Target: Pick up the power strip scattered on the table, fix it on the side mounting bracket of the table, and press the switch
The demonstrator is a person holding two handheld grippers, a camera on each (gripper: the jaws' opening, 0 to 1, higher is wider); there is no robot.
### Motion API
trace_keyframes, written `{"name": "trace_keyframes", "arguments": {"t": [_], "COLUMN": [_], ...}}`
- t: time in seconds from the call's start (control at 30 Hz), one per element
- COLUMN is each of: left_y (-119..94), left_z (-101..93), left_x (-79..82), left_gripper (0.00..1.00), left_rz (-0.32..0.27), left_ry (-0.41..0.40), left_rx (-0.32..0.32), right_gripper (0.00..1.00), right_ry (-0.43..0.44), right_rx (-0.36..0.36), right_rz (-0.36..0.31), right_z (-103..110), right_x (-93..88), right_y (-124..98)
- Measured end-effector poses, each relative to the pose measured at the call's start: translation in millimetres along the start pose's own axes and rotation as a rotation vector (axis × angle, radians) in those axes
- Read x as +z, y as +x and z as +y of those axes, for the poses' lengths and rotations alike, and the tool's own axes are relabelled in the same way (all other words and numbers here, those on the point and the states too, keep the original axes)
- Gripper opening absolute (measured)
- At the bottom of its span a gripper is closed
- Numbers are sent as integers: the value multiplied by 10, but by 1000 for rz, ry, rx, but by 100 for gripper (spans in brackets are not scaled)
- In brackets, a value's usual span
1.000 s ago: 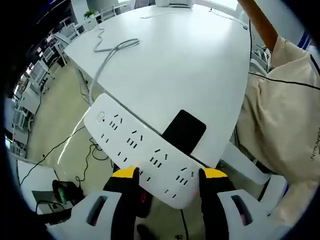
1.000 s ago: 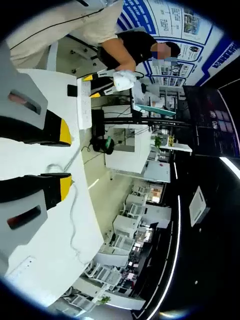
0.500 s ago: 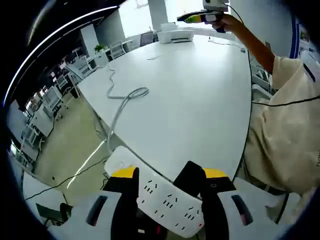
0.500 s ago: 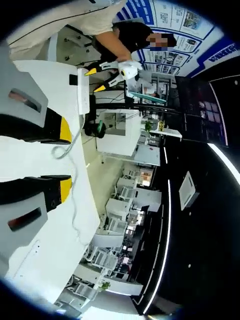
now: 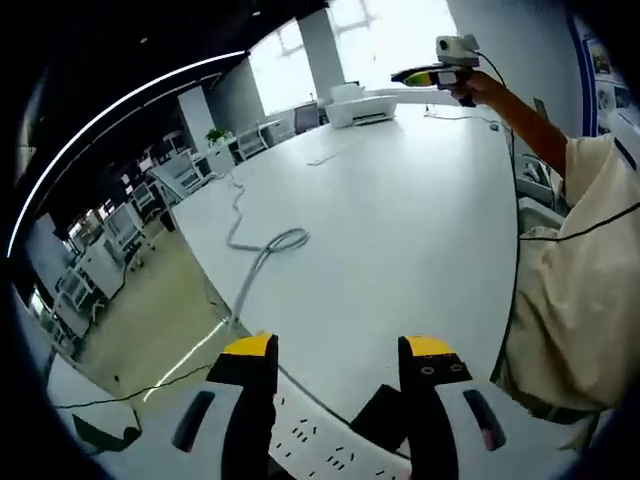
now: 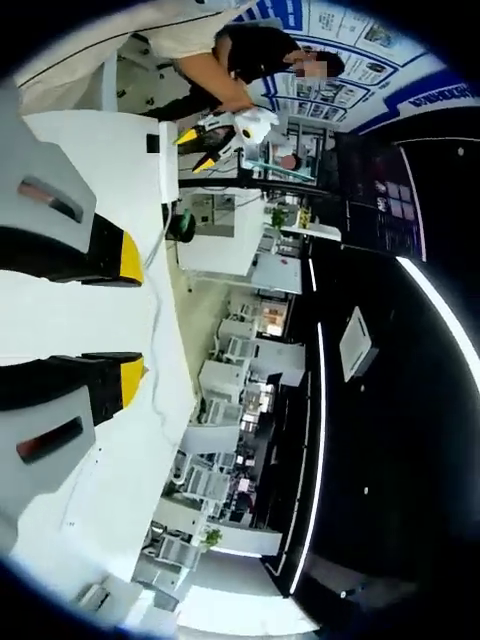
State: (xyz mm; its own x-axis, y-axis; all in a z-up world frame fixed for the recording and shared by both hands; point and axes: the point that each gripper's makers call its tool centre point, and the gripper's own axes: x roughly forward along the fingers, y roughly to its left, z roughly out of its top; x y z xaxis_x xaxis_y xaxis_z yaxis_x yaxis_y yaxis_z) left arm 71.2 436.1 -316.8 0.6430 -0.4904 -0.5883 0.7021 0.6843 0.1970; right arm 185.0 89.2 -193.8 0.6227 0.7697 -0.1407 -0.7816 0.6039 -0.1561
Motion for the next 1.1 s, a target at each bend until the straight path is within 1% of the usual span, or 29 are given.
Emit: {"name": "trace_keyframes", "arguments": {"t": [0.13, 0.2, 0.33, 0.37, 0.47, 0.5, 0.57, 0.6, 0.67, 0.7, 0.8, 0.87, 1.0, 1.03, 1.1], "left_y": [47, 83, 153, 164, 184, 185, 177, 177, 166, 153, 102, 62, 53, 43, 17], "left_z": [-5, -31, -63, -58, -98, -122, -149, -152, -121, -119, -121, -112, -93, -87, -59], "left_x": [256, 330, 465, 521, 640, 735, 830, 845, 895, 932, 1019, 1071, 1074, 1080, 1085], "left_gripper": [53, 53, 53, 54, 54, 54, 54, 54, 54, 54, 54, 54, 55, 55, 55], "left_rz": [-95, -115, -156, -179, -218, -262, -307, -313, -332, -352, -417, -476, -514, -532, -571], "left_ry": [-8, 9, -5, -12, -1, -11, -24, -29, -27, -24, -66, -108, -123, -127, -161], "left_rx": [43, 50, 58, 69, 81, 83, 91, 103, 153, 172, 199, 229, 292, 306, 345], "right_gripper": [22, 22, 22, 22, 23, 23, 23, 23, 23, 24, 25, 25, 26, 26, 26], "right_ry": [21, 30, 44, 46, 44, 47, 46, 47, 49, 53, 65, 63, 79, 77, 88], "right_rx": [-58, -77, -115, -121, -140, -150, -167, -173, -197, -231, -265, -290, -334, -340, -367], "right_rz": [-45, -56, -75, -75, -84, -91, -108, -113, -125, -141, -164, -172, -184, -184, -196], "right_z": [-134, -179, -273, -290, -333, -352, -380, -387, -418, -469, -520, -555, -604, -610, -642], "right_x": [-60, -105, -184, -200, -220, -220, -214, -216, -233, -230, -264, -305, -406, -425, -465], "right_y": [-241, -345, -524, -564, -669, -710, -789, -826, -914, -966, -1095, -1175, -1309, -1328, -1398]}}
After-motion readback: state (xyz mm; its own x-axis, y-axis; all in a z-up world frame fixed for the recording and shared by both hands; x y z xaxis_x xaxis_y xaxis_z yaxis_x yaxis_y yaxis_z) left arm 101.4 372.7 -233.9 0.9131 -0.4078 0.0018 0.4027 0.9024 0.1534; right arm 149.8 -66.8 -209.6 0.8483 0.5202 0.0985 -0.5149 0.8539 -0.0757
